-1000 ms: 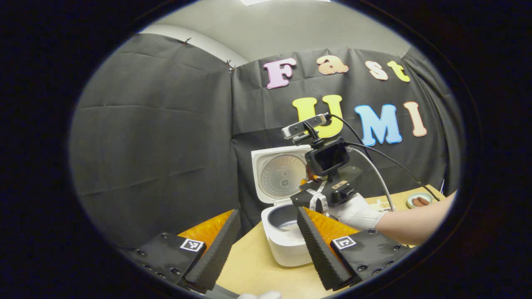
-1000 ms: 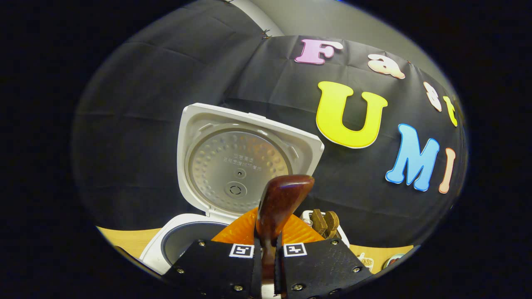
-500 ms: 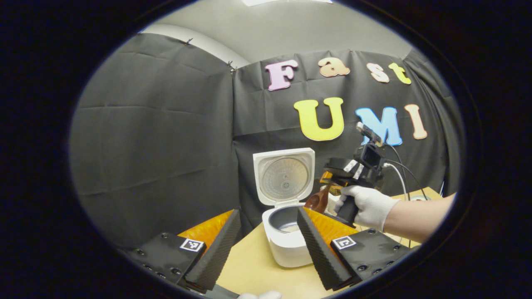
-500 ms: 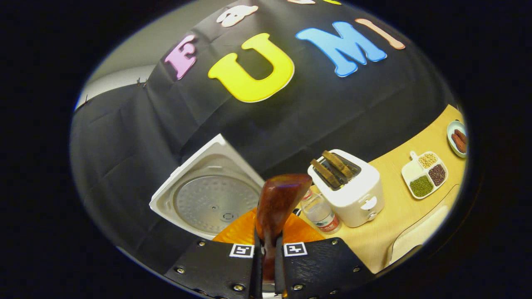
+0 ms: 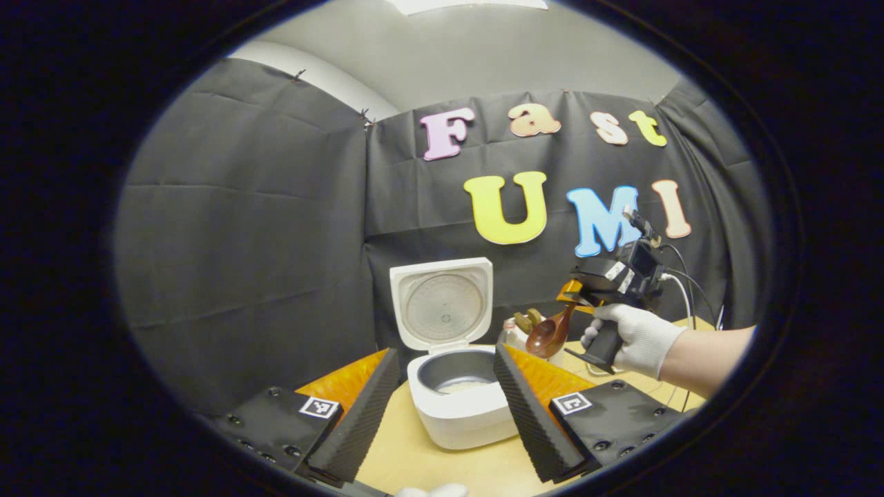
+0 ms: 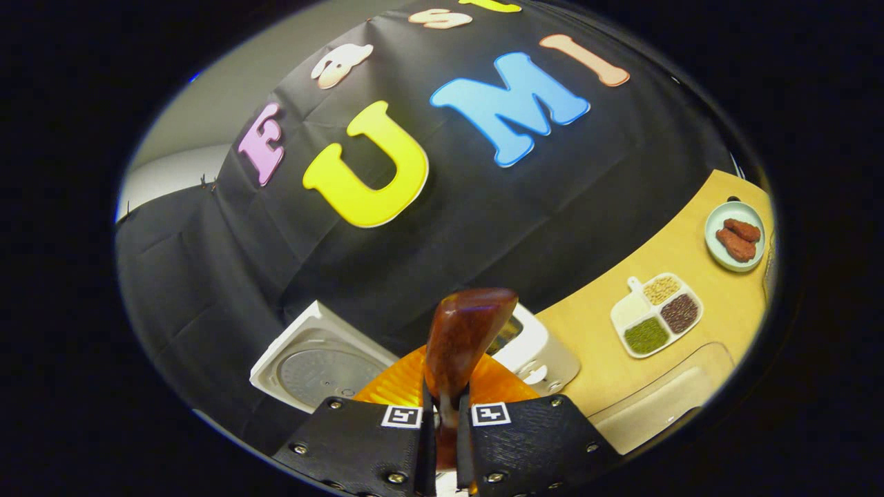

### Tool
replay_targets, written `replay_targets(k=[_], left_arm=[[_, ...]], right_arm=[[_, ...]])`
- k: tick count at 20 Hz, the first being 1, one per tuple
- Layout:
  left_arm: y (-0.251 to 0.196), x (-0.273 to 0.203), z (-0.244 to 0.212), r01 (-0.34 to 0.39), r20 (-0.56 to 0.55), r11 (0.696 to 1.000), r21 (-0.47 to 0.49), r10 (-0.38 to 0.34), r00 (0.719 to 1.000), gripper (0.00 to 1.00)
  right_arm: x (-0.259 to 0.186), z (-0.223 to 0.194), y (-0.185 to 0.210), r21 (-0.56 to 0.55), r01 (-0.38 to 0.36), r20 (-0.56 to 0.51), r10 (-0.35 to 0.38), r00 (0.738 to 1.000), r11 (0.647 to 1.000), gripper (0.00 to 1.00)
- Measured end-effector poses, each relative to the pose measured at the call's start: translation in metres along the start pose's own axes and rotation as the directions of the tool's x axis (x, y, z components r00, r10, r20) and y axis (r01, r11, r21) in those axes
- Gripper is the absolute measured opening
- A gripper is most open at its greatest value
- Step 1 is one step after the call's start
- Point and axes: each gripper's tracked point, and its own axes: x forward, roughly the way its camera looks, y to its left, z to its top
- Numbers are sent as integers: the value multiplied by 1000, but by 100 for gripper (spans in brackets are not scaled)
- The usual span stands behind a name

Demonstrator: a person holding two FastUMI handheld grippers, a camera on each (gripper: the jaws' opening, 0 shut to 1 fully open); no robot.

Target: Close the left gripper, press the button to open the rice cooker; take a wooden spoon from the chopstick holder with the right hand, scoop a spoonful of rice and pour it into the rice cooker, then put the wooden spoon back into the chopstick holder.

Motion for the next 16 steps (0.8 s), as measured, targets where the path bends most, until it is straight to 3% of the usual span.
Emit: replay_targets(k=[5, 10, 16], left_arm=[[-48, -12, 14, 74, 19, 997, -12, -74, 997, 100], [-82, -15, 23, 113, 23, 994, -10, -113, 993, 99], [-118, -18, 35, 137, 30, 990, 18, -138, 990, 99]], right_arm=[[-40, 83, -108, -1, 135, 117, -134, 984, 991, 11], [-98, 157, -224, -11, 294, 206, -285, 936, 956, 12], [-151, 195, -335, -2, 442, 240, -428, 871, 897, 12]])
